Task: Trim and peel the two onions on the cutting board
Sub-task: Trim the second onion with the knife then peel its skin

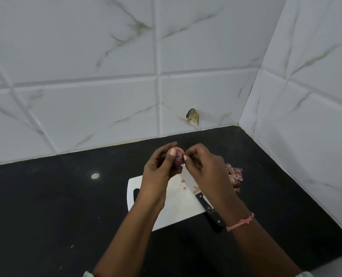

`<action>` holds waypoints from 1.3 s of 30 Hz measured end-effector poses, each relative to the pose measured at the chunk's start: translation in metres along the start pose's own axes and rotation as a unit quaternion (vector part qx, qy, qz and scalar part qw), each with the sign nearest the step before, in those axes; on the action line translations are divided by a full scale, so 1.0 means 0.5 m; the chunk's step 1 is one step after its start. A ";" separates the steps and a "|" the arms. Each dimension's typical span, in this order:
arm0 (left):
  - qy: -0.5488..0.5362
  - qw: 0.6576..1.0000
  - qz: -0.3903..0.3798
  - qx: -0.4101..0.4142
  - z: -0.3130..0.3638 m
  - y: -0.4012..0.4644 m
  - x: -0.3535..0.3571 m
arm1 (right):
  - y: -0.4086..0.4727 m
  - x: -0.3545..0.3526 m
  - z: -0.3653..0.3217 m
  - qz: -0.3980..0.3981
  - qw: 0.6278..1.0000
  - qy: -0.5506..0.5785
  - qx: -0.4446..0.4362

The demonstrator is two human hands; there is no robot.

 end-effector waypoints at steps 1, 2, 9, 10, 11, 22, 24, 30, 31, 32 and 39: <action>0.015 1.000 -0.002 0.008 0.003 0.002 -0.001 | 0.005 -0.002 0.002 -0.017 1.000 -0.002 0.005; 0.027 1.000 -0.004 0.013 0.005 0.002 -0.003 | 0.010 -0.003 0.004 -0.033 0.999 -0.007 0.008; 0.087 0.996 -0.025 0.025 0.014 0.009 -0.007 | 0.022 -0.005 0.003 -0.081 0.995 -0.050 0.002; 0.093 0.995 -0.027 0.025 0.015 0.010 -0.009 | 0.023 -0.004 0.002 -0.089 0.995 -0.052 0.002; 0.099 0.994 -0.028 0.024 0.015 0.011 -0.011 | 0.024 -0.003 0.002 -0.098 0.994 -0.052 0.002; 0.098 0.993 -0.061 -0.017 0.018 0.012 -0.024 | 0.032 -0.001 0.004 -0.126 0.992 -0.028 0.015; 0.086 0.994 -0.067 -0.023 0.019 0.010 -0.023 | 0.031 -0.004 0.007 -0.120 0.992 -0.009 0.024; 0.006 0.995 -0.074 -0.063 0.015 0.005 -0.020 | 0.025 -0.017 0.036 -0.011 0.988 0.125 0.093; -0.004 0.995 -0.068 -0.069 0.013 0.006 -0.019 | 0.022 -0.018 0.037 -0.002 0.987 0.137 0.085; -0.012 0.995 -0.062 -0.075 0.010 0.006 -0.019 | 0.019 -0.018 0.037 0.008 0.989 0.131 0.070; -0.032 0.995 -0.036 -0.083 0.001 0.010 -0.021 | 0.010 -0.058 0.089 0.133 0.986 -0.027 0.094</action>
Point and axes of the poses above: each hand's wrist, its own y-axis towards the middle knuckle, its own x-axis out of the palm, z = x × y, the point moved 5 cm from there along y, towards the middle knuckle, and after that the axes turned 3 degrees about -x, right-handed, at the moved point
